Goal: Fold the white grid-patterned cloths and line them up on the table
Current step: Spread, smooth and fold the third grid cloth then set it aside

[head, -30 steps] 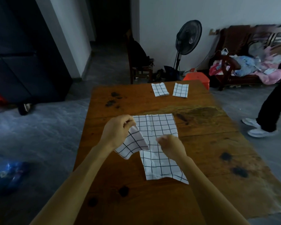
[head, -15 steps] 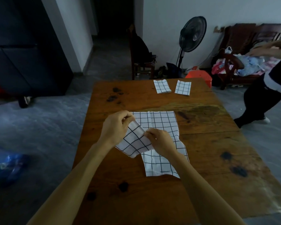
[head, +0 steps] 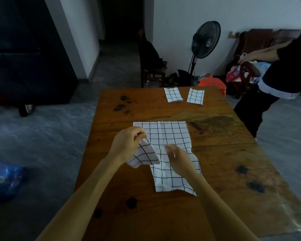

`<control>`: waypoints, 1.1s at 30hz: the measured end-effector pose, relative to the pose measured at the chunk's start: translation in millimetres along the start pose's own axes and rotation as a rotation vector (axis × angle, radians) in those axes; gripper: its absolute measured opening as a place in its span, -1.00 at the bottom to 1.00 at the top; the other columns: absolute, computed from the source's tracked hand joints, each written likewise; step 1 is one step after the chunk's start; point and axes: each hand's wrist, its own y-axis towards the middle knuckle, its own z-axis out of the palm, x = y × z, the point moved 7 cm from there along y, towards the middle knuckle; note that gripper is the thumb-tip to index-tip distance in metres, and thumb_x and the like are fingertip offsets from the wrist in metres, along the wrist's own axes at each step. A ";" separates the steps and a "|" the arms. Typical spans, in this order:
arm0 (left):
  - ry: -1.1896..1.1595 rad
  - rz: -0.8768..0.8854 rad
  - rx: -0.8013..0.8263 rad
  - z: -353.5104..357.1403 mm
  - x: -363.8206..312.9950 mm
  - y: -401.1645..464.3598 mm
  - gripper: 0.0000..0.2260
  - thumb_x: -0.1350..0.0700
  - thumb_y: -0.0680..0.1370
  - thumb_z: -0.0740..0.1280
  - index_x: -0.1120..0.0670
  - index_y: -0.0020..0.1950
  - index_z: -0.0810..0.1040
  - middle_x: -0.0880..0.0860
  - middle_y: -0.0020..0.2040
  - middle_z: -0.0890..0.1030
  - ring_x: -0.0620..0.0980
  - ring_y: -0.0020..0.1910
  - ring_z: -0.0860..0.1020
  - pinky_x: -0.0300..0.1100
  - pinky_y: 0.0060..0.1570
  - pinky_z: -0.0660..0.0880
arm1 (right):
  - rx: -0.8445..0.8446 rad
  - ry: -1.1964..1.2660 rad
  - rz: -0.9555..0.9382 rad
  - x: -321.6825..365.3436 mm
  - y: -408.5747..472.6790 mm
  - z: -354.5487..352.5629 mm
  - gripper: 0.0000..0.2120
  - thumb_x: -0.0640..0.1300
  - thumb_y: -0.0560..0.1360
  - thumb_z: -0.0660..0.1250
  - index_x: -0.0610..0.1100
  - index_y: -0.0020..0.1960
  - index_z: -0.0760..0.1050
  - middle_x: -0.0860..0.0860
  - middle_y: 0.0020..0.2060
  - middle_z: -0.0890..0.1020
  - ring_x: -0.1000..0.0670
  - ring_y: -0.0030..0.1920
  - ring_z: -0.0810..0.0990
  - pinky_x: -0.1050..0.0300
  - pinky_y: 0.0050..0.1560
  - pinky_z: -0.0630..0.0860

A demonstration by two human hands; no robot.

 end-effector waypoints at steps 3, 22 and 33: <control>-0.004 0.000 0.025 9.7 -4.0 -1.6 -0.92 0.08 0.56 0.32 0.06 -0.02 0.57 -0.10 -0.18 0.57 -0.15 -0.24 0.51 -0.16 -0.23 0.51 | 0.060 0.284 -0.155 47.2 0.6 -6.2 -0.63 -0.19 0.57 0.24 -0.04 0.37 0.40 0.04 0.24 0.55 0.08 0.24 0.50 0.14 0.24 0.42; -0.404 -0.469 -0.093 17.1 1.6 -91.4 -0.86 -0.01 0.51 0.38 -0.06 0.05 0.55 -0.14 -0.01 0.61 -0.22 -0.03 0.57 -0.29 -0.06 0.49 | -0.126 0.789 -0.023 34.8 -59.1 -32.8 -0.85 -0.05 0.57 0.32 -0.08 -0.07 0.63 -0.14 -0.15 0.69 -0.18 -0.08 0.66 -0.20 -0.04 0.58; -0.393 -0.601 -0.124 -4.1 27.6 -160.7 -0.66 -0.14 0.48 0.37 0.05 0.14 0.56 -0.01 0.06 0.63 -0.09 0.05 0.59 0.01 0.08 0.57 | 0.020 0.817 0.052 47.2 -96.5 38.4 -0.76 -0.11 0.54 0.37 -0.12 0.19 0.57 0.01 -0.01 0.70 0.04 0.01 0.68 -0.09 0.04 0.63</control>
